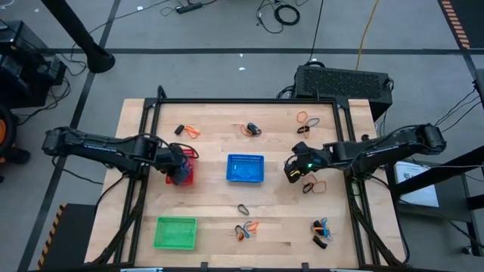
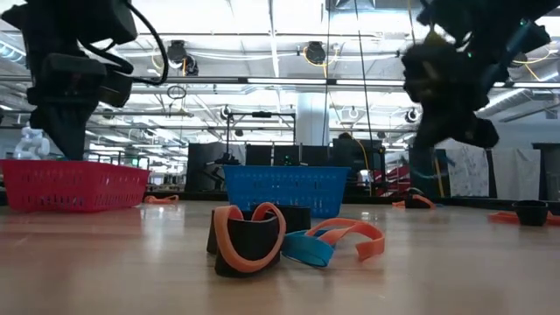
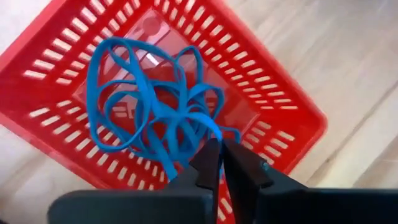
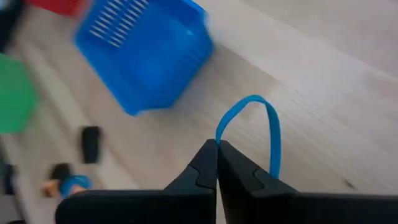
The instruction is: Sort rubber bands into baskets
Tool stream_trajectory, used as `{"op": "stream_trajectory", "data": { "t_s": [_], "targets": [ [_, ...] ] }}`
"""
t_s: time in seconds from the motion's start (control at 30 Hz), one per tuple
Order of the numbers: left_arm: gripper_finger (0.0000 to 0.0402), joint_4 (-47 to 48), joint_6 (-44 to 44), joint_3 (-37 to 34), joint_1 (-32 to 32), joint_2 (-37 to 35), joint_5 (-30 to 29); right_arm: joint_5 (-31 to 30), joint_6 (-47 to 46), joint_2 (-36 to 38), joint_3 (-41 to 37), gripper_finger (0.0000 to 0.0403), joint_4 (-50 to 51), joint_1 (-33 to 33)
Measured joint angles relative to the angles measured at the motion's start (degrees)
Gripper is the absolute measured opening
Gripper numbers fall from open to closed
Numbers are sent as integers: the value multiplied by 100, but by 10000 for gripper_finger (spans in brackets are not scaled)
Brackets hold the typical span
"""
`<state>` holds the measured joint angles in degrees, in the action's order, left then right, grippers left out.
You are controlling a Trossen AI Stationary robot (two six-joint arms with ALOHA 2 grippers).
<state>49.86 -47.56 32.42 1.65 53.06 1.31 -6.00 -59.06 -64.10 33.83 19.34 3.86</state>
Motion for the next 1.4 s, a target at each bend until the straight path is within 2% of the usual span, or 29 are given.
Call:
{"op": "stream_trajectory", "data": {
  "t_s": [0.2,0.47,0.63,0.73,0.83,1.1,1.4],
  "targets": [
    [67,-353,136,2,0,26,36,33,123,203,2,0,-874,0],
    [125,-280,-11,34,-15,24,58,48,172,191,6,0,-2250,4],
    [136,-297,-7,160,-17,24,58,52,172,187,6,0,-2791,7],
    [137,-624,24,227,-16,11,60,52,172,187,6,0,-3034,7],
    [137,-1589,286,238,-9,-2,144,52,172,187,6,0,-3335,19],
    [137,-5244,1260,243,-12,130,305,35,297,184,6,0,-3893,228],
    [137,-8050,1653,247,-11,1163,326,-4,432,182,6,0,-4132,577]
  ]
}}
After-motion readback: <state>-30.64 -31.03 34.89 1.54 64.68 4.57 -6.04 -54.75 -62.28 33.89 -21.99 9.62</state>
